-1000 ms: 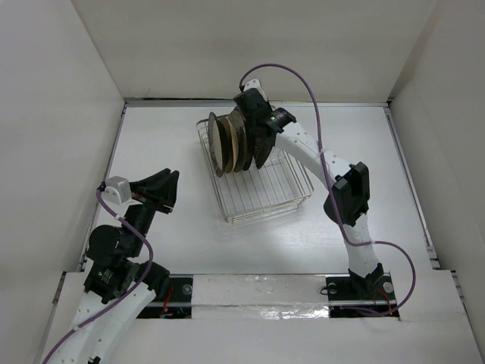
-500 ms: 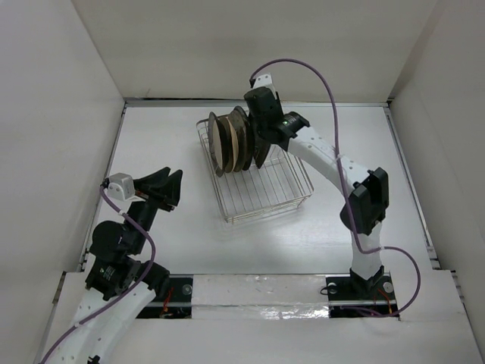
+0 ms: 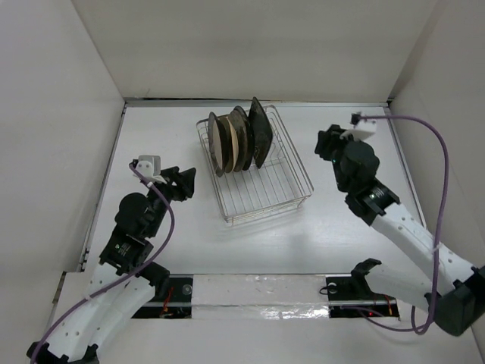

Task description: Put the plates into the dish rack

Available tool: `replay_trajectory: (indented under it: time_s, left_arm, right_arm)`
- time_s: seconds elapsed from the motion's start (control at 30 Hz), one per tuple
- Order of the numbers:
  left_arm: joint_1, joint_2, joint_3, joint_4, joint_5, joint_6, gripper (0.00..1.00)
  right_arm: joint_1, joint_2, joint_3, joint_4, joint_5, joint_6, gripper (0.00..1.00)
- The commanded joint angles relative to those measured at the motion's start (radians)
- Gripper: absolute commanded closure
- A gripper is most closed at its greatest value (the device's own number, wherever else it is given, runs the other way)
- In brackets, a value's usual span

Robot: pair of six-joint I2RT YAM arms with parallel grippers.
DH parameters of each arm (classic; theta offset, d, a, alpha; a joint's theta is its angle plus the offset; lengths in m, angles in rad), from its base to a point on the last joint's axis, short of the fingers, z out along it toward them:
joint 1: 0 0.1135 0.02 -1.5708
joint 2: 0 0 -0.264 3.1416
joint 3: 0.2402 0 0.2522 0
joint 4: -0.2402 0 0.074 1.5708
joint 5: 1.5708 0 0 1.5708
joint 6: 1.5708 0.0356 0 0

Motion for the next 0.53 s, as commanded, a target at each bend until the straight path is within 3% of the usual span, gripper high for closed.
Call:
replay_trajectory:
  time_s: [0.0,0.03,0.17,0.3,0.5]
  left_arm:
    - [0.002,0.042,0.047,0.003,-0.010,0.019,0.50]
    - [0.002,0.060,0.049,-0.003,-0.010,0.019,0.50]
    - [0.002,0.076,0.033,0.024,-0.007,0.023,0.50]
    - [0.002,0.090,0.032,0.020,-0.011,0.030,0.50]
    - [0.002,0.088,0.027,0.018,-0.010,0.036,0.50]
  right_arm:
    - [-0.045,-0.148,-0.199,0.280,-0.089,0.101,0.51]
    - [-0.074,-0.172,-0.290,0.333,-0.094,0.107,0.51]
    - [-0.166,-0.228,-0.395,0.332,-0.143,0.154,0.51]
    - [-0.243,-0.187,-0.426,0.336,-0.253,0.208,0.51]
    - [-0.256,-0.125,-0.417,0.352,-0.345,0.225,0.51]
